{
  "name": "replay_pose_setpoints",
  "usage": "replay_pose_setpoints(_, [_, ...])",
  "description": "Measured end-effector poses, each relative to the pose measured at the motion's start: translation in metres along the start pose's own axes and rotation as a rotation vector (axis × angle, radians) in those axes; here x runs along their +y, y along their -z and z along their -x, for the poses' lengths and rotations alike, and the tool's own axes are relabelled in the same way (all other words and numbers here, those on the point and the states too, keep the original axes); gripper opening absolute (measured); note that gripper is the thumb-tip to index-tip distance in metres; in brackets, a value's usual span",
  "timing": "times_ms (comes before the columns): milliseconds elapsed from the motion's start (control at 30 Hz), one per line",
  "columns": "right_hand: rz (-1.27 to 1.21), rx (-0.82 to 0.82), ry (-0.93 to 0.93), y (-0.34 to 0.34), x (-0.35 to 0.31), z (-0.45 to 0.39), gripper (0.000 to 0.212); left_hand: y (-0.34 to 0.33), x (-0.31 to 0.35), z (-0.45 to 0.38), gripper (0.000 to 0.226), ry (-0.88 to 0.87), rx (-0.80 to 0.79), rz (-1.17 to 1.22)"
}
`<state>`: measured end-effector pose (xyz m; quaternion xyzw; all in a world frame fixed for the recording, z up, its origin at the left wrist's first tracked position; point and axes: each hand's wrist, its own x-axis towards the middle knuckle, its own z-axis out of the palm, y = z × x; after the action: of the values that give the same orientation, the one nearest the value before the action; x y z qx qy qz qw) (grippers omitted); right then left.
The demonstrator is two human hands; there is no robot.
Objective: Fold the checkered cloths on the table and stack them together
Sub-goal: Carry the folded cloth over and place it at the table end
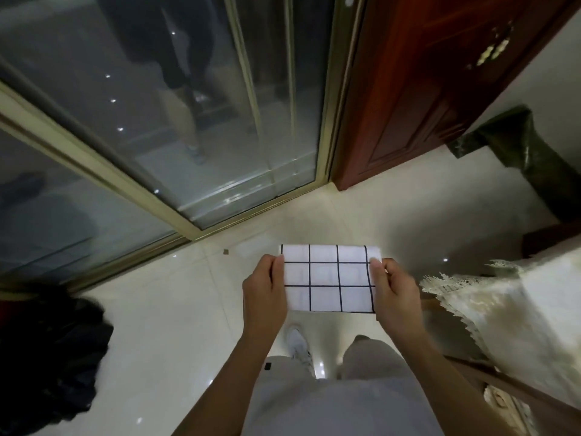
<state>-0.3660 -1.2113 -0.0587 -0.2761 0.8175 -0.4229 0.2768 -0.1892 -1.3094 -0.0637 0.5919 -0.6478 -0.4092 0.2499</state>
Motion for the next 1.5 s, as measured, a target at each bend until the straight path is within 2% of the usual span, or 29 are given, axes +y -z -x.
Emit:
replay_pose_setpoints(200, [-0.047, 0.143, -0.054, 0.015, -0.002, -0.049, 0.04, -0.037, 0.038, -0.057, 0.024, -0.101, -0.141, -0.01])
replay_pose_setpoints(433, [-0.107, 0.266, -0.145, 0.048, 0.01, -0.129, 0.038, -0.11, 0.094, -0.129, 0.028, -0.211, -0.247, -0.069])
replay_pose_setpoints(867, [-0.151, 0.504, -0.266, 0.196, 0.034, -0.285, 0.042, -0.296, 0.25, -0.217, 0.033, -0.43, -0.463, -0.065])
replay_pose_setpoints(1233, [-0.183, 0.689, -0.423, 0.269, 0.079, -0.342, 0.044, -0.42, 0.333, -0.244, 0.038, -0.521, -0.703, -0.1])
replay_pose_setpoints(1500, [-0.203, 0.812, -0.486, 0.329, 0.096, -0.432, 0.042, -0.535, 0.4, -0.297, 0.039, -0.595, -0.844, -0.111])
